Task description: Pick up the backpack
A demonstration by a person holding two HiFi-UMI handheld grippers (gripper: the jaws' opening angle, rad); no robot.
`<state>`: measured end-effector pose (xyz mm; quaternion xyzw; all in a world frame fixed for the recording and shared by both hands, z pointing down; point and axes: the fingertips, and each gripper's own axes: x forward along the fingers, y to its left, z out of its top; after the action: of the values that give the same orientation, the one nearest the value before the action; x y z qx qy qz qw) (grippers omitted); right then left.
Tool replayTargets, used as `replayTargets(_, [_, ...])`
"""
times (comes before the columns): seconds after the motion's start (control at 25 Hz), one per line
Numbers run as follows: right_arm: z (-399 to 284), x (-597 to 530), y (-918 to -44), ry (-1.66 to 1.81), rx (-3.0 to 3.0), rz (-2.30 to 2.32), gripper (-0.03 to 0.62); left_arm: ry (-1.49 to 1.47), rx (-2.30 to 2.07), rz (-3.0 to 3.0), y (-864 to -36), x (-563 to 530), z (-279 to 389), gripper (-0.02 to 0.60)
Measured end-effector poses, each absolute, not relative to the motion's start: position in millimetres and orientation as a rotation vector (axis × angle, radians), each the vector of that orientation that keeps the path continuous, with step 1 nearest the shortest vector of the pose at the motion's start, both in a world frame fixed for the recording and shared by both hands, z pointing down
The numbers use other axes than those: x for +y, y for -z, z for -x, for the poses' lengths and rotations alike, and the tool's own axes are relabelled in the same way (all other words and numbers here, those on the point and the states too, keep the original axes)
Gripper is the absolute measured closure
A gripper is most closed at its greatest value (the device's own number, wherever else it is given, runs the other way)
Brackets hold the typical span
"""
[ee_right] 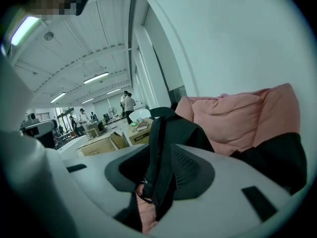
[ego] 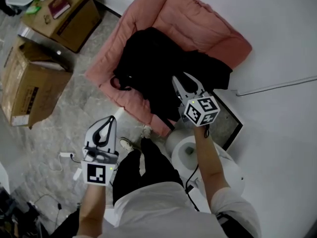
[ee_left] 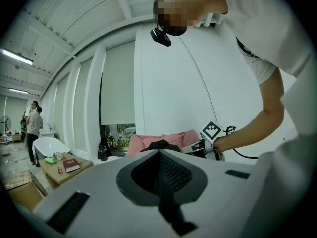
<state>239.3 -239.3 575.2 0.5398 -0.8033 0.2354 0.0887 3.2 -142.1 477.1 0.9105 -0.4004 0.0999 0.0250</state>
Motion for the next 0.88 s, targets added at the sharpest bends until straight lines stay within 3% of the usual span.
replayTargets(0.28, [-255, -267, -608, -0.747, -2.387, -1.652, 0.421, -0.318, -1.243, -2.795, -495, -159, -15, 0.566])
replayTargets(0.88, [-253, -304, -621, -0.739, -2.458, -1.66, 0.408, -0.358, -1.282, -2.733, -533, -181, -3, 0.566])
